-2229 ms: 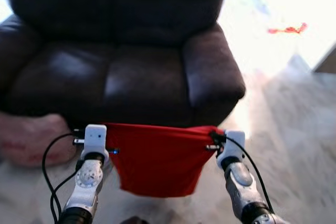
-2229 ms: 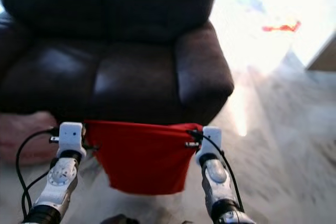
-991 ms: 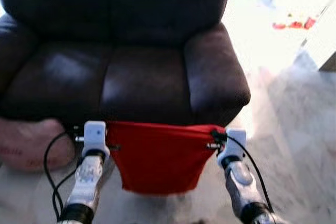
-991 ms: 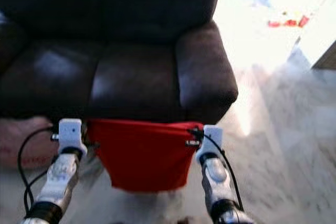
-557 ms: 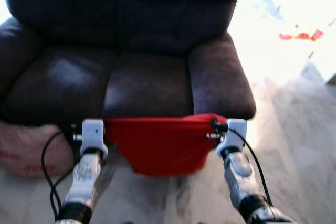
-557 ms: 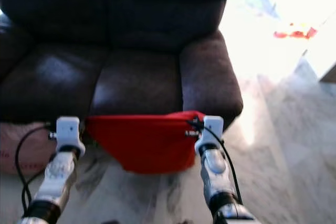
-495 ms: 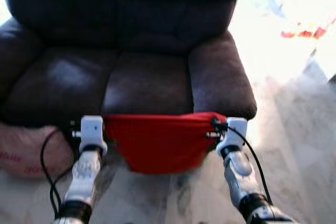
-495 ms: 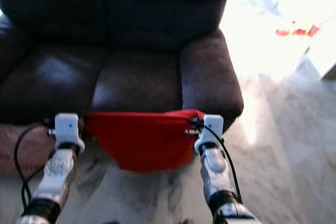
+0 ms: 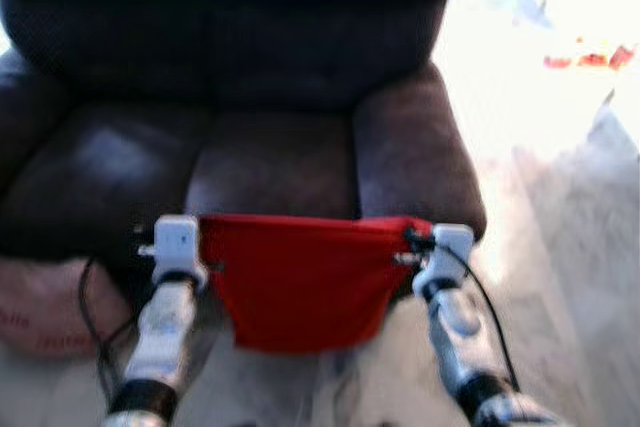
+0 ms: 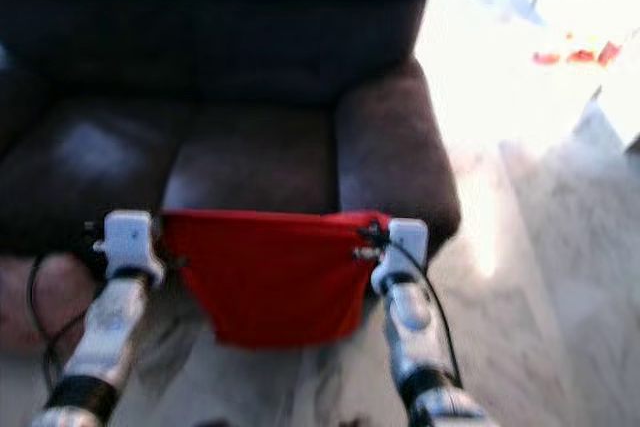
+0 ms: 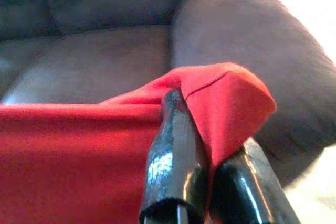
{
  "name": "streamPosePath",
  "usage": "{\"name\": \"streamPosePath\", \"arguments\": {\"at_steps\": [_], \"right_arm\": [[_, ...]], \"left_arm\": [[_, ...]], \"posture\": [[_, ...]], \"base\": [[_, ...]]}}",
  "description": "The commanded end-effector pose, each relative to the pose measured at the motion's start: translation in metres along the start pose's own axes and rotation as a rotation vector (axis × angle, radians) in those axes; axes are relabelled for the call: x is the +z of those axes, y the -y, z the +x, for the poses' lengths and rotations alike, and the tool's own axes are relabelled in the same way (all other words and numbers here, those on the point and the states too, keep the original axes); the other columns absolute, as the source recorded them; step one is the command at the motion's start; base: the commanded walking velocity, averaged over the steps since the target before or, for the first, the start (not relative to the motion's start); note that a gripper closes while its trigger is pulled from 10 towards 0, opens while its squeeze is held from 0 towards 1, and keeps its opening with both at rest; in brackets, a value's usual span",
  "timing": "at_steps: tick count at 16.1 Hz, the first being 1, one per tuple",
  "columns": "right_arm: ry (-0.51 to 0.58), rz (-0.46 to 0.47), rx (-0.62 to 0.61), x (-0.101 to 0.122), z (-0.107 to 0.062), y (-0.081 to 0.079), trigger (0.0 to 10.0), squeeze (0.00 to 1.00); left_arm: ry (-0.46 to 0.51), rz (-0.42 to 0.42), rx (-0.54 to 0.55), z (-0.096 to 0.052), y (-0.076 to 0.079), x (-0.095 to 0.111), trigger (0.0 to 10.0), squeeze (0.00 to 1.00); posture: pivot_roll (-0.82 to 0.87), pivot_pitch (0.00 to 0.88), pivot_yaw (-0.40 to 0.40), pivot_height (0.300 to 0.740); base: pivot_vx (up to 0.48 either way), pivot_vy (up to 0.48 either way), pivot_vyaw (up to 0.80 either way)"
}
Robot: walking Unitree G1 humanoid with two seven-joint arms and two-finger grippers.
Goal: Move the pillow to the sofa from floor
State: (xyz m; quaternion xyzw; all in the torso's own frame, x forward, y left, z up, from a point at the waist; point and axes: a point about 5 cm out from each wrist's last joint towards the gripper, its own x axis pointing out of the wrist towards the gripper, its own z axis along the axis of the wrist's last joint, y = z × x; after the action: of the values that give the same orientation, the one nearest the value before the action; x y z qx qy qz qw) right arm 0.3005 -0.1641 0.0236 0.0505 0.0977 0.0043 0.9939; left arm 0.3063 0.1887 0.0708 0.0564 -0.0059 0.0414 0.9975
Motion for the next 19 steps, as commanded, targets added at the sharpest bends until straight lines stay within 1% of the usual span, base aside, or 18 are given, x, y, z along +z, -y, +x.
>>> {"name": "streamPosePath", "arguments": {"at_steps": [1, 2, 4, 5, 6, 7, 8, 9, 10, 11, 12, 15, 19], "right_arm": [[0.093, 0.017, -0.056, 0.02, 0.006, 0.01, 10.0, 0.0], [0.105, 0.014, -0.054, 0.023, 0.007, 0.009, 10.0, 0.0], [0.205, 0.017, -0.06, 0.044, 0.011, 0.009, 10.0, 0.0], [0.303, 0.006, -0.044, 0.07, 0.016, 0.006, 10.0, 0.0], [0.361, 0.007, -0.036, 0.087, 0.018, 0.005, 10.0, 0.0], [0.447, 0.006, -0.025, 0.113, 0.021, 0.002, 10.0, 0.0], [0.507, 0.004, -0.02, 0.131, 0.022, 0.0, 10.0, 0.0], [0.61, 0.015, -0.012, 0.166, 0.021, -0.006, 10.0, 0.0], [0.659, 0.012, -0.009, 0.184, 0.02, -0.01, 10.0, 0.0], [0.69, 0.012, 0.003, 0.194, 0.018, -0.014, 10.0, 0.0], [0.728, 0.015, 0.023, 0.207, 0.015, -0.02, 10.0, 0.0], [0.747, 0.011, 0.066, 0.219, 0.007, -0.03, 10.0, 0.0], [0.732, 0.016, 0.08, 0.222, 0.003, -0.034, 10.0, 0.0]], "left_arm": [[0.077, -0.002, 0.064, 0.007, -0.018, 0.018, 10.0, 0.0], [0.084, 0.0, 0.065, 0.007, -0.019, 0.019, 10.0, 0.0], [0.136, 0.021, 0.064, 0.01, -0.021, 0.032, 10.0, 0.0], [0.216, 0.016, 0.076, 0.016, -0.024, 0.056, 10.0, 0.0], [0.268, 0.024, 0.074, 0.021, -0.025, 0.071, 10.0, 0.0], [0.34, 0.036, 0.068, 0.027, -0.025, 0.092, 10.0, 0.0], [0.386, 0.038, 0.066, 0.03, -0.025, 0.106, 10.0, 0.0], [0.457, 0.04, 0.061, 0.034, -0.023, 0.129, 10.0, 0.0], [0.5, 0.061, 0.046, 0.036, -0.022, 0.142, 10.0, 0.0], [0.529, 0.066, 0.043, 0.038, -0.022, 0.151, 10.0, 0.0], [0.574, 0.067, 0.041, 0.041, -0.023, 0.168, 10.0, 0.0], [0.62, 0.059, 0.044, 0.045, -0.024, 0.192, 10.0, 0.0], [0.648, 0.038, 0.035, 0.046, -0.023, 0.207, 10.0, 0.0]], "posture": [[0.09, 0.047, -0.034, 0.74], [0.09, 0.047, -0.034, 0.74], [0.09, 0.049, -0.033, 0.74], [0.08, 0.048, -0.034, 0.74], [0.09, 0.049, -0.034, 0.74], [0.09, 0.048, -0.035, 0.74], [0.09, 0.048, -0.033, 0.74], [0.08, 0.047, -0.033, 0.74], [0.08, 0.047, -0.034, 0.74], [0.08, 0.045, -0.035, 0.74], [0.09, 0.046, -0.037, 0.74], [0.08, 0.045, -0.037, 0.74], [0.08, 0.041, -0.04, 0.74]], "base": [[0.277, 0.0, 0.0], [0.274, 0.0, 0.0], [0.279, 0.0, 0.0], [0.281, 0.0, 0.0], [0.285, 0.0, 0.0], [0.285, 0.0, 0.0], [0.285, 0.0, 0.0], [0.285, 0.0, 0.0], [0.292, 0.0, 0.0], [0.296, 0.0, 0.0], [0.292, 0.0, 0.0], [0.298, 0.0, 0.0], [0.296, 0.0, 0.0]]}}
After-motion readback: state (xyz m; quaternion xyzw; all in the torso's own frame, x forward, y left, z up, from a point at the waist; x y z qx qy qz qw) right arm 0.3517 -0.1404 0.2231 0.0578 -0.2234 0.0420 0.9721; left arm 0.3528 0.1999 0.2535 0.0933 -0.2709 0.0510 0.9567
